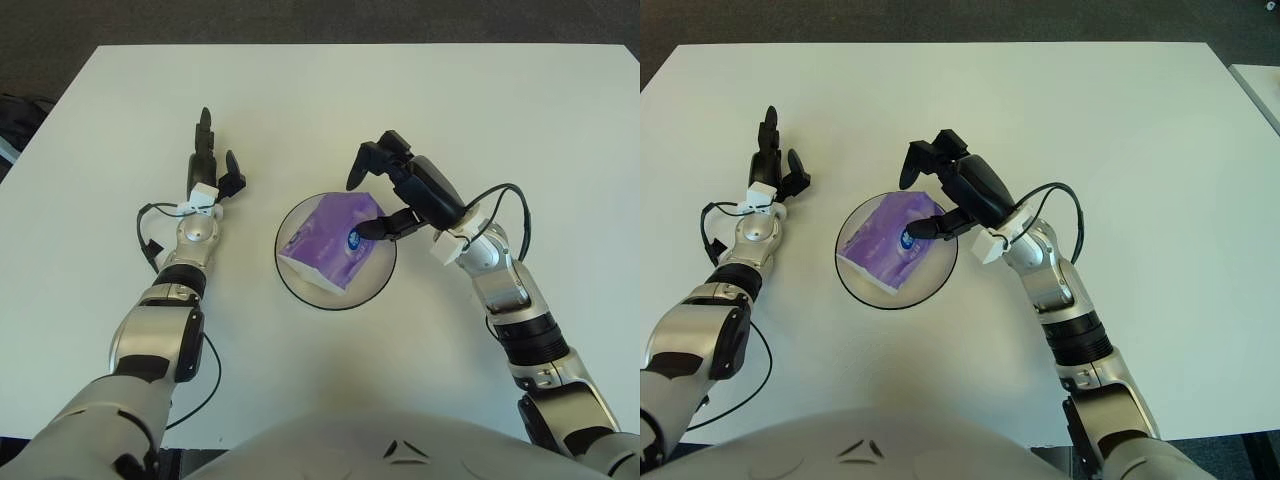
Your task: Put the tissue paper into the plate.
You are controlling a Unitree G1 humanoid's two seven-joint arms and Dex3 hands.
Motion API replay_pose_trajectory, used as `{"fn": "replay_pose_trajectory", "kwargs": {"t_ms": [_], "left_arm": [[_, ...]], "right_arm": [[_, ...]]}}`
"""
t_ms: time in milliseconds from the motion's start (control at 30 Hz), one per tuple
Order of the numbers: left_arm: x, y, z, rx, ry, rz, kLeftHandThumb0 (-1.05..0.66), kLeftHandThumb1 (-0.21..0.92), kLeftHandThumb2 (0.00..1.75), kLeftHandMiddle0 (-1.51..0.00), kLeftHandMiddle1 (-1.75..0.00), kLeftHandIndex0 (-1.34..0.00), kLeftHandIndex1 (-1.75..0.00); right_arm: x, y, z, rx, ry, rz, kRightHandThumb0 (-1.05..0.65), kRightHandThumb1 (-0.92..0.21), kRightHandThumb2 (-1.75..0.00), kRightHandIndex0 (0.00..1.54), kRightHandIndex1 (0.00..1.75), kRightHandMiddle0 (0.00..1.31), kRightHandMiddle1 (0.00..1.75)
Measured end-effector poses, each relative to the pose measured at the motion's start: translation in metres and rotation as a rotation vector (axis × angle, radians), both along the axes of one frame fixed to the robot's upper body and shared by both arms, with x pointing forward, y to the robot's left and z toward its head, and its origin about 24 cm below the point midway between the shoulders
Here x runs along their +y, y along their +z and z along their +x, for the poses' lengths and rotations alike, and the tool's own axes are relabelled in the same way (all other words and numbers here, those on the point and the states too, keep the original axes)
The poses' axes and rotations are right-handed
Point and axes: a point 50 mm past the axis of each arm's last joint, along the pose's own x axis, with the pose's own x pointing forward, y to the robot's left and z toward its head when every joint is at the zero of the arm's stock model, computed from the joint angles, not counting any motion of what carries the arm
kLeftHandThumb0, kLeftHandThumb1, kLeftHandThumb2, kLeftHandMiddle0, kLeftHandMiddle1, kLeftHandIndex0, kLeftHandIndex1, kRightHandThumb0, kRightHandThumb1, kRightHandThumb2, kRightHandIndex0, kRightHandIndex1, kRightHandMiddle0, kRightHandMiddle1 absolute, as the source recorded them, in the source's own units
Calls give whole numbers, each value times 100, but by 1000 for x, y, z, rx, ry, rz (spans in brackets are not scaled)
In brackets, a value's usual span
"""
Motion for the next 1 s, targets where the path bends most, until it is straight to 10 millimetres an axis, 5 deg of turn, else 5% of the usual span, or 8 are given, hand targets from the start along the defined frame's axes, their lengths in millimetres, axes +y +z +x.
{"fn": "replay_pose_trajectory", "kwargs": {"t_ms": [100, 333, 1000], "left_arm": [[0, 0, 0, 0, -1, -1, -92, 92, 105, -3, -1, -1, -4], [0, 0, 0, 3, -6, -4, -92, 92, 105, -3, -1, 0, -5], [1, 0, 0, 4, -10, -8, -93, 92, 108, -3, -1, 0, -4]], "right_arm": [[-1, -2, 2, 4, -19, -48, -101, -92, -77, 0, 42, 0, 51], [-2, -7, 5, 23, -53, -121, -102, -92, -78, 0, 23, 0, 34], [-4, -4, 8, 21, -65, -173, -96, -92, -77, 0, 13, 0, 23]]}}
